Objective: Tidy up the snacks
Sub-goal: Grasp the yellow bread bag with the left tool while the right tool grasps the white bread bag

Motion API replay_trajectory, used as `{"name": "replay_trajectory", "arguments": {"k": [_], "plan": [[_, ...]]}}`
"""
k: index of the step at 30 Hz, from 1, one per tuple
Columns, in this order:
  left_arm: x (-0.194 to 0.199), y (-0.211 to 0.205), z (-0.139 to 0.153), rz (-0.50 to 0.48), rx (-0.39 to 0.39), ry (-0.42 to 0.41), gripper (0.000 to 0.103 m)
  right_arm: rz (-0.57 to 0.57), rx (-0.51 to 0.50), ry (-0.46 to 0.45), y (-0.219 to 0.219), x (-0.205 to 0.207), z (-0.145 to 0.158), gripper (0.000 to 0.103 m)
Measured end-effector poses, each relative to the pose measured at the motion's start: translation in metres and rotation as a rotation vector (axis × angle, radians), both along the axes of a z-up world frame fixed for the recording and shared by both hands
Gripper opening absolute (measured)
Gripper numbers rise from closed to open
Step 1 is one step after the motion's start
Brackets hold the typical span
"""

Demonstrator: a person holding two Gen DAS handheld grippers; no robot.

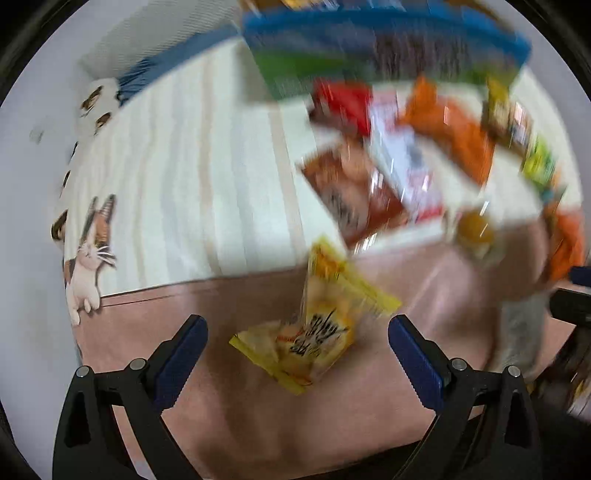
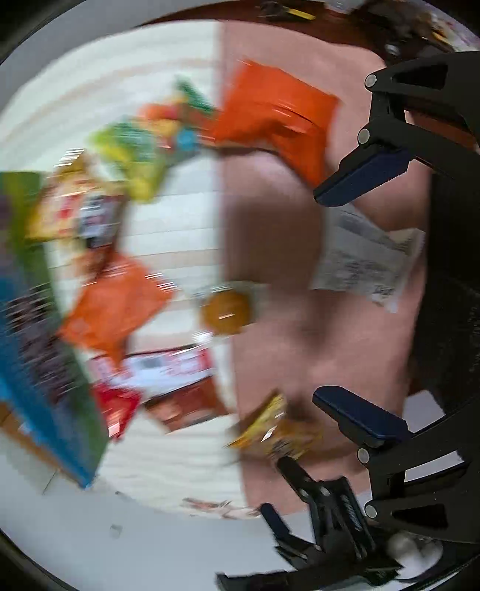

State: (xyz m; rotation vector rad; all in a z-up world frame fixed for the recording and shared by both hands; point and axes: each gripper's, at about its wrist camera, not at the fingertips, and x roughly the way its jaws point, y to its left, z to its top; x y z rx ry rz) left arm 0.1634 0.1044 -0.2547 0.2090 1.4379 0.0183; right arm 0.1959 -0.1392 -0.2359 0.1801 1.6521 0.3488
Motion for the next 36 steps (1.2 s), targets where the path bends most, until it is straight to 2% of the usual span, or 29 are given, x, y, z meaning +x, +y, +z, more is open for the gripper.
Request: {"name": "replay_trajectory", "arguments": {"k": [4,6,8,9,11,12,14,15,17,19,21,23,24,25,26,28,30,31,32,36], "plan": [[0.003,-0.01,-0.043,-0.095,0.087,0.079,0.1,0.002,-0.061,0.067,0.0,-0.026,-0.028,0.099],[0.006,-0.008,-0.056,-0.082,0.067,0.108,0.1,0.006,-0.101,0.085,0.0,-0.038,-0.042,0.099],[0.013,0.006,-0.062,0.022,0.02,0.128,0.1,0.0,-0.132,0.11,0.0,-0.046,-0.055,0.097],[0.016,0.015,-0.064,0.085,-0.022,0.135,0.096,-0.008,-0.137,0.121,-0.001,-0.048,-0.06,0.095],[0.02,0.034,-0.064,0.207,-0.078,0.144,0.096,-0.019,-0.144,0.138,-0.002,-0.052,-0.069,0.086],[0.02,0.051,-0.062,0.306,-0.143,0.138,0.096,-0.015,-0.156,0.136,0.0,-0.054,-0.072,0.083],[0.018,0.068,-0.058,0.398,-0.205,0.121,0.096,0.009,-0.181,0.107,0.004,-0.056,-0.074,0.066],[0.015,0.075,-0.055,0.428,-0.249,0.113,0.096,0.03,-0.192,0.091,0.008,-0.057,-0.073,0.064],[0.011,0.075,-0.054,0.41,-0.276,0.118,0.096,0.084,-0.186,0.06,0.018,-0.055,-0.069,0.057],[0.008,0.066,-0.054,0.341,-0.246,0.119,0.096,0.131,-0.177,0.021,0.027,-0.051,-0.062,0.054],[0.006,0.054,-0.06,0.273,-0.197,0.143,0.096,0.148,-0.177,-0.026,0.032,-0.046,-0.055,0.054],[0.005,0.049,-0.065,0.262,-0.194,0.154,0.096,0.163,-0.148,-0.023,0.037,-0.042,-0.054,0.056],[0.005,0.048,-0.067,0.27,-0.201,0.15,0.086,0.154,-0.139,-0.005,0.036,-0.04,-0.056,0.059],[0.003,0.05,-0.07,0.289,-0.212,0.149,0.059,0.146,-0.131,0.003,0.034,-0.039,-0.057,0.062],[-0.001,0.053,-0.075,0.305,-0.217,0.152,0.045,0.137,-0.126,0.007,0.032,-0.038,-0.058,0.063],[-0.011,0.061,-0.077,0.369,-0.244,0.131,0.043,0.116,-0.131,0.001,0.029,-0.038,-0.059,0.063],[-0.022,0.059,-0.076,0.378,-0.249,0.115,0.042,0.091,-0.134,-0.007,0.024,-0.035,-0.061,0.063],[-0.03,0.057,-0.076,0.383,-0.259,0.121,0.042,0.082,-0.139,-0.018,0.023,-0.036,-0.06,0.061],[-0.035,0.055,-0.077,0.386,-0.269,0.128,0.042,0.084,-0.149,-0.026,0.025,-0.038,-0.063,0.055],[-0.064,0.042,-0.08,0.377,-0.31,0.166,0.042,0.111,-0.152,-0.017,0.017,-0.05,-0.056,0.053]]}}
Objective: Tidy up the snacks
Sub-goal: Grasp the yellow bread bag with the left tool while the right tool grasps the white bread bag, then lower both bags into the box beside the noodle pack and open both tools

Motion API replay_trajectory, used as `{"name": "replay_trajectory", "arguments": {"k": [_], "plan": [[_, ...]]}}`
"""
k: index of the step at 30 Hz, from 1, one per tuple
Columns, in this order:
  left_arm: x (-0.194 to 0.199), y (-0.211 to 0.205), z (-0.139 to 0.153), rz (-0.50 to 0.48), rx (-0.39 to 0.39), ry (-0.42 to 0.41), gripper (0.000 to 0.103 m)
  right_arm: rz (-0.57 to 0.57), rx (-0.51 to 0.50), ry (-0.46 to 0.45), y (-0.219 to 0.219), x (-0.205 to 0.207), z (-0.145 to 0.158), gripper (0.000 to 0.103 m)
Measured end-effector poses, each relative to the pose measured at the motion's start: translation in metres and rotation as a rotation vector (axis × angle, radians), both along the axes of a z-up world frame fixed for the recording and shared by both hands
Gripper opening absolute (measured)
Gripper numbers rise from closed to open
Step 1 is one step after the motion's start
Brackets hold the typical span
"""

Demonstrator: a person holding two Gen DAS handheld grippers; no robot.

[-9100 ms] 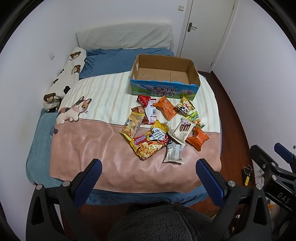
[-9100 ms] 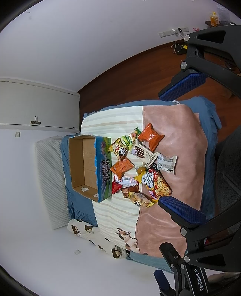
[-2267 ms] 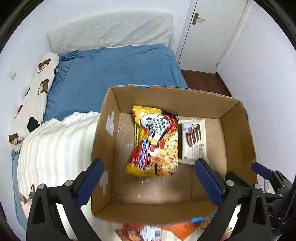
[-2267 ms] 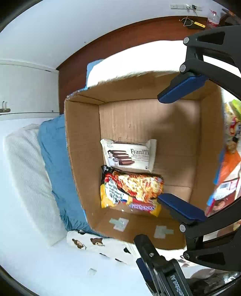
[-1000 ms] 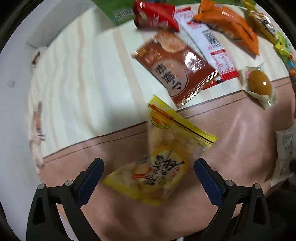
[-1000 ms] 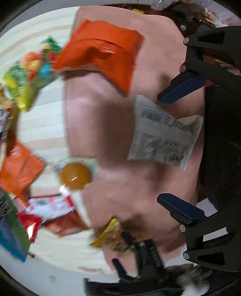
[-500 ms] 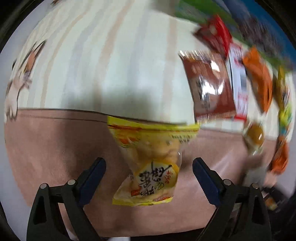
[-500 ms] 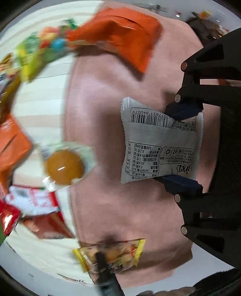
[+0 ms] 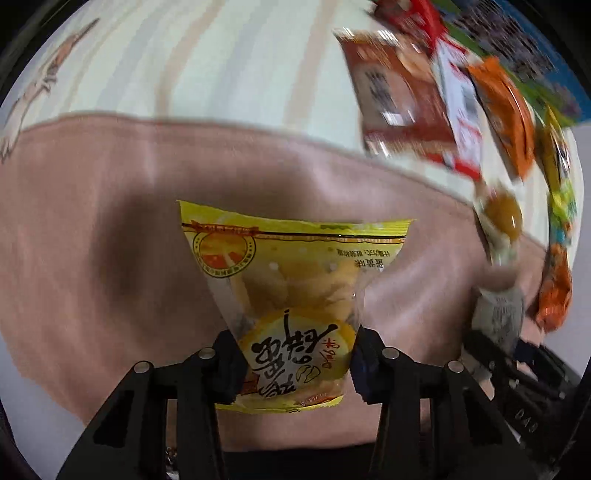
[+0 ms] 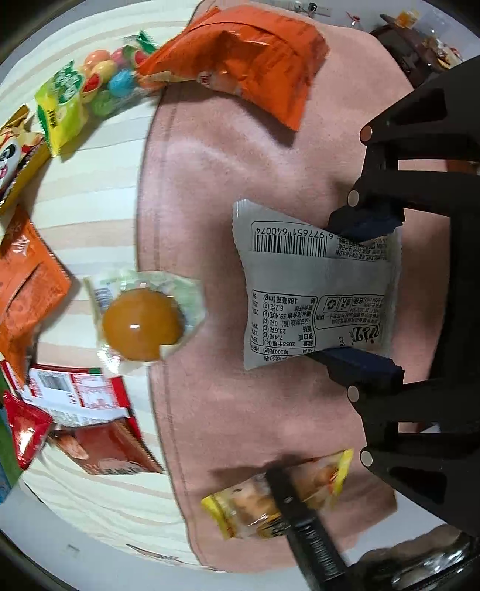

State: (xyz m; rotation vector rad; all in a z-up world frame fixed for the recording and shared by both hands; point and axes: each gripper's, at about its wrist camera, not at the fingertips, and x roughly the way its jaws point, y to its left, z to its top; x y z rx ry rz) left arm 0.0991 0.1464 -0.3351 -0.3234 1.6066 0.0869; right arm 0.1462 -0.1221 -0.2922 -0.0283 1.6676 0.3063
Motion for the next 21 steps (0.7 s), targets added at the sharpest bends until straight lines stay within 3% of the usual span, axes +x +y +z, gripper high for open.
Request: {"name": "replay_trajectory", "arguments": {"k": [3,8,12,13,16,21], "plan": [[-0.01,-0.006,-0.011,-0.013,-0.002,0.018,0.043,-0.007,0.023,0.023,-0.002,-0.01,-0.004,0.053],[-0.01,-0.006,-0.022,-0.024,0.008,0.045,0.043,-0.038,0.045,0.077,-0.012,-0.012,-0.017,0.068],[0.008,-0.012,-0.022,-0.035,0.028,0.041,0.043,-0.026,0.029,0.076,-0.01,-0.014,-0.022,0.07],[0.014,-0.027,-0.02,-0.035,0.033,0.039,0.042,-0.025,0.027,0.075,-0.008,-0.014,-0.024,0.07],[0.015,-0.047,-0.015,-0.036,0.054,0.025,0.039,-0.007,-0.014,0.049,0.003,-0.012,-0.029,0.053],[0.021,-0.045,0.028,-0.047,0.035,-0.008,0.039,-0.002,0.021,0.007,0.001,-0.01,-0.003,0.05]]}}
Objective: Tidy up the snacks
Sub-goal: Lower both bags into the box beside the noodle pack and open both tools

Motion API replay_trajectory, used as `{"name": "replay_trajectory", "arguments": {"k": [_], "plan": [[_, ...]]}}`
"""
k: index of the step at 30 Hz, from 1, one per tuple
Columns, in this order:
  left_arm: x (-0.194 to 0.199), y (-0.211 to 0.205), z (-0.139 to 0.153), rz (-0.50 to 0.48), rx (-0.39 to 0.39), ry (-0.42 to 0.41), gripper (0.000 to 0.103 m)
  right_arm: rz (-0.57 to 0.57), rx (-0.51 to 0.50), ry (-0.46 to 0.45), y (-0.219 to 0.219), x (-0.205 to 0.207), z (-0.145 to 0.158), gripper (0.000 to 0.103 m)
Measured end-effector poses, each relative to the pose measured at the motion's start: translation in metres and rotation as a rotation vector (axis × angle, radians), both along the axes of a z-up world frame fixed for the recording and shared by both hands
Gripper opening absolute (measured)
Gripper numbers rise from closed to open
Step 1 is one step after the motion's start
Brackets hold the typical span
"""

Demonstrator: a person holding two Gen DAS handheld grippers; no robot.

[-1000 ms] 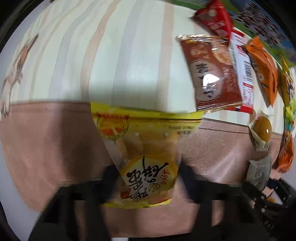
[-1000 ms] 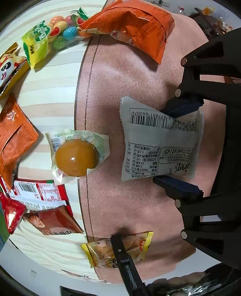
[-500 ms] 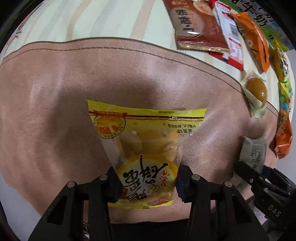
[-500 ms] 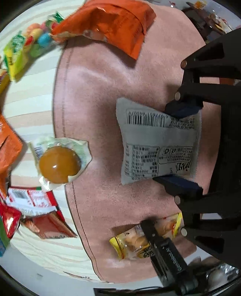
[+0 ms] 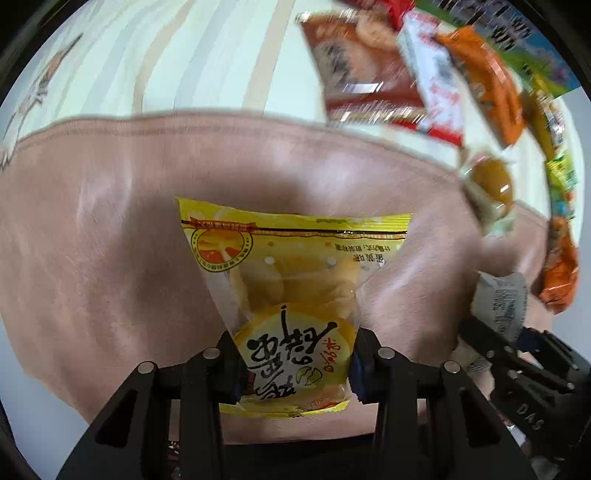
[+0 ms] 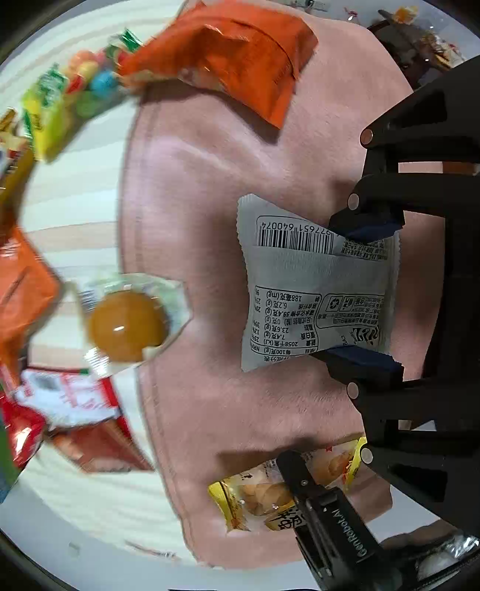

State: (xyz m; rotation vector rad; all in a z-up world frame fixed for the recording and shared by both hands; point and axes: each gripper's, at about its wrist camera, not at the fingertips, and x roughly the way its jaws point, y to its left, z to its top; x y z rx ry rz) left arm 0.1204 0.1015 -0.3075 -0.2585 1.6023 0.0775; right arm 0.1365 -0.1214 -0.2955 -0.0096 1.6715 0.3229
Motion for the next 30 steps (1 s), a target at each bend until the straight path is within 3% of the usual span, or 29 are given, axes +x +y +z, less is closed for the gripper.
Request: {"name": "replay_trajectory", "arguments": {"k": [3,9,13,16,19,23,30], "plan": [[0.013,-0.001,0.03,-0.007,-0.035,-0.046,0.038,-0.014,0.045,-0.026,-0.008,0.007,0.025,0.05],[0.067,-0.017,0.121,-0.042,-0.137,-0.197,0.039,-0.046,0.172,-0.136,-0.023,0.051,0.107,0.05],[0.114,-0.023,0.165,-0.077,-0.173,-0.282,0.038,-0.068,0.251,-0.226,-0.031,0.105,0.164,0.05],[0.161,-0.027,0.19,-0.102,-0.154,-0.323,0.039,-0.07,0.269,-0.292,-0.019,0.151,0.196,0.05],[0.209,-0.022,0.2,-0.098,-0.129,-0.319,0.039,-0.072,0.263,-0.335,-0.011,0.198,0.213,0.05],[0.266,-0.014,0.188,-0.081,-0.117,-0.25,0.039,-0.063,0.246,-0.328,0.006,0.264,0.205,0.05],[0.335,-0.003,0.116,-0.048,-0.128,-0.051,0.039,-0.049,0.196,-0.245,0.043,0.336,0.152,0.05]]}}
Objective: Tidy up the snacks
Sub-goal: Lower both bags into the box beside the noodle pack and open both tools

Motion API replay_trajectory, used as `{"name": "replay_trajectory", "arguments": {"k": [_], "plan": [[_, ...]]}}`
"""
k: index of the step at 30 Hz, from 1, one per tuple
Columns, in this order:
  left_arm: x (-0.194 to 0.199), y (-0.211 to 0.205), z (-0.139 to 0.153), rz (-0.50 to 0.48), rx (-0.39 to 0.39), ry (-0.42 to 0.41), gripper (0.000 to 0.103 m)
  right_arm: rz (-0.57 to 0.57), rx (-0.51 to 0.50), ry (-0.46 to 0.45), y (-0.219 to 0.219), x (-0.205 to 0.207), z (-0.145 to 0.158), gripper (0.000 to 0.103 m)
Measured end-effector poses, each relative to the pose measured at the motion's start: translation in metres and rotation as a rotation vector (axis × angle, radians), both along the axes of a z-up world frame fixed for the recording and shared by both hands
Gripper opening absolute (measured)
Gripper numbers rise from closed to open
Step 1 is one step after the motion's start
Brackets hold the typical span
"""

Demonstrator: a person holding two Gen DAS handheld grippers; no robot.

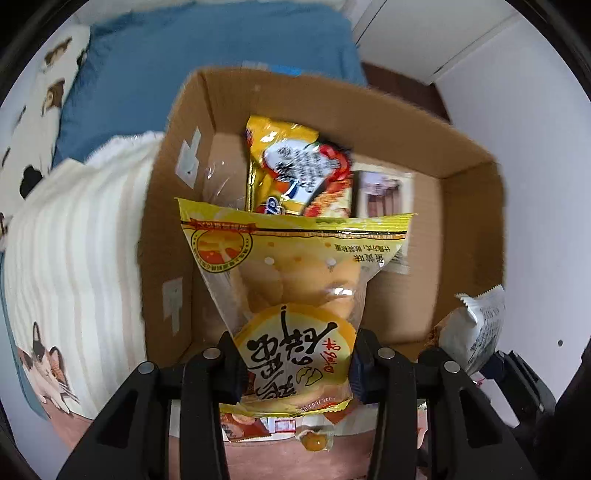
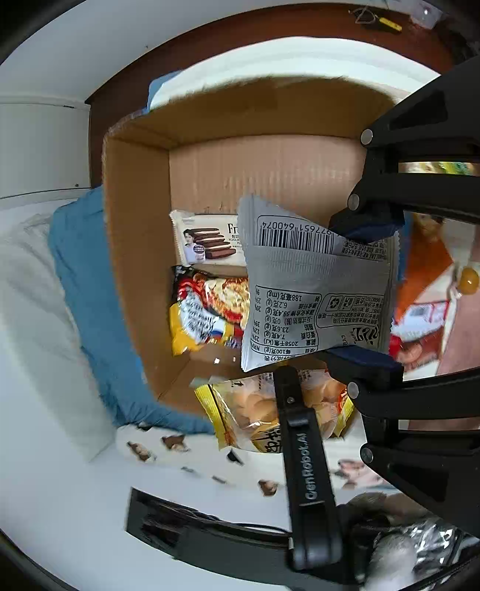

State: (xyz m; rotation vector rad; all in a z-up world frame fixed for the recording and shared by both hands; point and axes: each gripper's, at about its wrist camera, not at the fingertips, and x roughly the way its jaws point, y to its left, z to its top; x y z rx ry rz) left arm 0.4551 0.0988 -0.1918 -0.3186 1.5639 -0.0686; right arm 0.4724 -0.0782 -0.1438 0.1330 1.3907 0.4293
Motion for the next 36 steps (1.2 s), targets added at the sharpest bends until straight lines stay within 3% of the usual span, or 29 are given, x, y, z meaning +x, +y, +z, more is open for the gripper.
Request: {"name": "replay_trajectory", "arguments": {"k": [6,13,15,17,18,19,20,29,36], "plan": [[0.005,0.003,-0.046,0.009,-0.01,0.112,0.039,0.021,-0.036,0.099,0.012,0.01,-0.049,0.05],[-0.005,0.003,-0.074,-0.012,-0.004,0.181,0.039,0.058,-0.04,0.182,0.017,0.013,-0.079,0.051],[-0.007,0.006,-0.076,-0.006,-0.013,0.185,0.042,0.05,-0.054,0.234,0.019,0.015,-0.09,0.059],[-0.007,0.008,-0.075,-0.002,-0.013,0.175,0.057,0.05,-0.073,0.218,0.019,0.015,-0.088,0.089],[-0.007,0.01,-0.072,0.001,-0.012,0.16,0.078,0.028,-0.08,0.2,0.019,0.015,-0.087,0.094],[-0.007,0.012,-0.069,0.001,-0.014,0.145,0.087,0.029,-0.09,0.195,0.019,0.015,-0.084,0.097],[-0.008,0.012,-0.066,0.002,-0.018,0.133,0.088,0.032,-0.098,0.194,0.019,0.015,-0.082,0.097],[-0.005,0.004,-0.024,-0.011,0.027,0.026,0.089,0.029,-0.145,0.118,0.013,0.012,-0.055,0.098],[-0.031,-0.001,0.047,0.008,0.061,-0.175,0.089,-0.012,-0.172,-0.033,-0.012,-0.01,-0.005,0.098]]}}
